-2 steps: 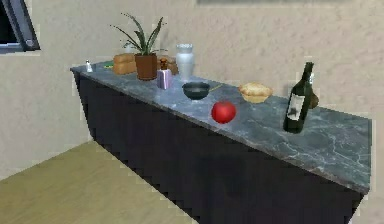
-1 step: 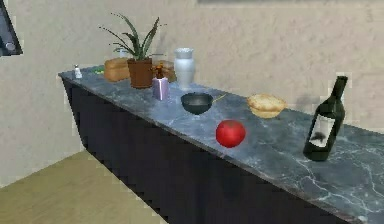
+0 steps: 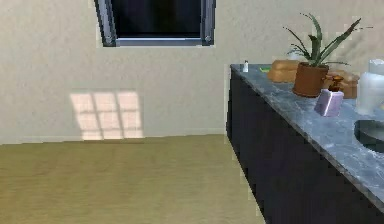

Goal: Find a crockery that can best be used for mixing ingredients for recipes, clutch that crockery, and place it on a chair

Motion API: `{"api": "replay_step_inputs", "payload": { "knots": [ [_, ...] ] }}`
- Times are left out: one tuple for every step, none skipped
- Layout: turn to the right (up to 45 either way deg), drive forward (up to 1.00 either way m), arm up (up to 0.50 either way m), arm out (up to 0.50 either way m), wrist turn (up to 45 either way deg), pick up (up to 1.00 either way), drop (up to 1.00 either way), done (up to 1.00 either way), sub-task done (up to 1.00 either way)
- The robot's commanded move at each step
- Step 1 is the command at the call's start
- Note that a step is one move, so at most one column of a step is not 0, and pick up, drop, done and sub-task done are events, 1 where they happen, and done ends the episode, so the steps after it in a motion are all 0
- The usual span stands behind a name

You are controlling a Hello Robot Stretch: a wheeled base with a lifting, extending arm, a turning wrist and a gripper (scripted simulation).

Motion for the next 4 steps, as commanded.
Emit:
{"api": "replay_step_inputs", "payload": {
  "knots": [
    [-39.0, 0.0, 0.0, 0.0, 0.0, 0.0, 0.0, 0.0, 0.0],
    [45.0, 0.0, 0.0, 0.0, 0.0, 0.0, 0.0, 0.0, 0.0],
    [9.0, 0.0, 0.0, 0.0, 0.0, 0.0, 0.0, 0.0, 0.0],
    [0.0, 0.95, 0.0, 0.0, 0.0, 0.0, 0.0, 0.0, 0.0]
  ]
}}
